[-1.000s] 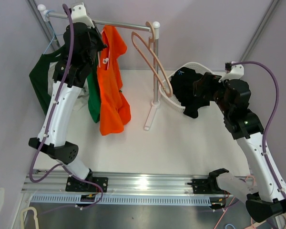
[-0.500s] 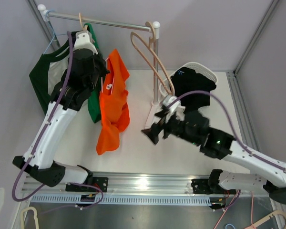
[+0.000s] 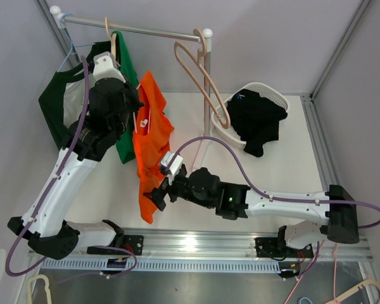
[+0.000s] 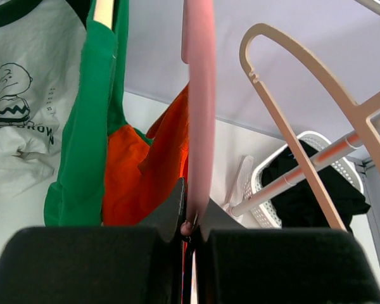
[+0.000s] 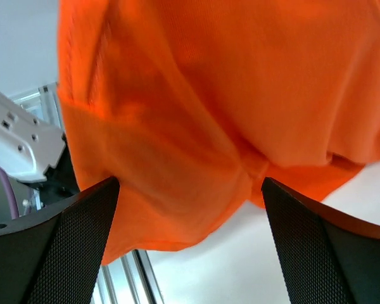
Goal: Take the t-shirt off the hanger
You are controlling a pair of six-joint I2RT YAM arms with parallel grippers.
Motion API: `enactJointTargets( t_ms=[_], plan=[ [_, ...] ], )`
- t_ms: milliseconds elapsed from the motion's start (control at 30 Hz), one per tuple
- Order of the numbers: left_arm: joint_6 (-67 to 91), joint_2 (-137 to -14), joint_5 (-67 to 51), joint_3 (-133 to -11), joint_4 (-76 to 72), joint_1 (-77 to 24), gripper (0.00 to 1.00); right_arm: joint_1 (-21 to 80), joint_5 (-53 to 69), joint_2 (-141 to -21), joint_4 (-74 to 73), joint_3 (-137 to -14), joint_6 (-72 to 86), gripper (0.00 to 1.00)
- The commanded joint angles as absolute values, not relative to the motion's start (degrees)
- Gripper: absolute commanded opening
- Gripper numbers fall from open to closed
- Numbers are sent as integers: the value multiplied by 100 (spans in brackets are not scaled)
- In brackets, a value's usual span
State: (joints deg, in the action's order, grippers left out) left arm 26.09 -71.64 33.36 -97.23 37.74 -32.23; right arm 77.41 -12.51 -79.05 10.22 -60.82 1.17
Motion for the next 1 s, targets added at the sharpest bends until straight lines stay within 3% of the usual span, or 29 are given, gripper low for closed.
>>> enactJointTargets(
  t_ms=[0, 167, 200, 267, 300, 667, 867, 967],
  plan=[
    [2786, -7101, 3586, -9756, 3507, -3278, 1, 7805, -1021, -8129, 1837, -6591, 26, 99],
    [2839, -7093, 3525, -9642, 3402, -3278, 1, 7962, -1089, -8410, 1899, -6715, 26, 99],
    [2865, -7093, 3481, -9633, 3427, -3278, 1, 7998, -1116, -8437, 1890, -6715, 26, 90],
    [2944, -7128, 3463, -9624, 3454, -3278, 1, 8059, -1090, -8446, 1881, -6654, 26, 54],
    [2944, -7145, 3463, -9607, 3419, -3278, 1, 8077, -1116, -8420, 1855, -6627, 44, 1],
    [2382, -7778, 3815, -10159, 3111, -3226, 1, 9833, -2724, -7936, 1450, -5872, 113, 0],
    [2900, -7648, 3173, -10863, 4671, -3435, 1, 9879, -3839, -8139, 1722, -5459, 203, 0],
    [2971, -6711, 3235, -10077, 4396, -3691, 1, 9555, -3613, -7876, 1951, -5265, 62, 0]
  ],
)
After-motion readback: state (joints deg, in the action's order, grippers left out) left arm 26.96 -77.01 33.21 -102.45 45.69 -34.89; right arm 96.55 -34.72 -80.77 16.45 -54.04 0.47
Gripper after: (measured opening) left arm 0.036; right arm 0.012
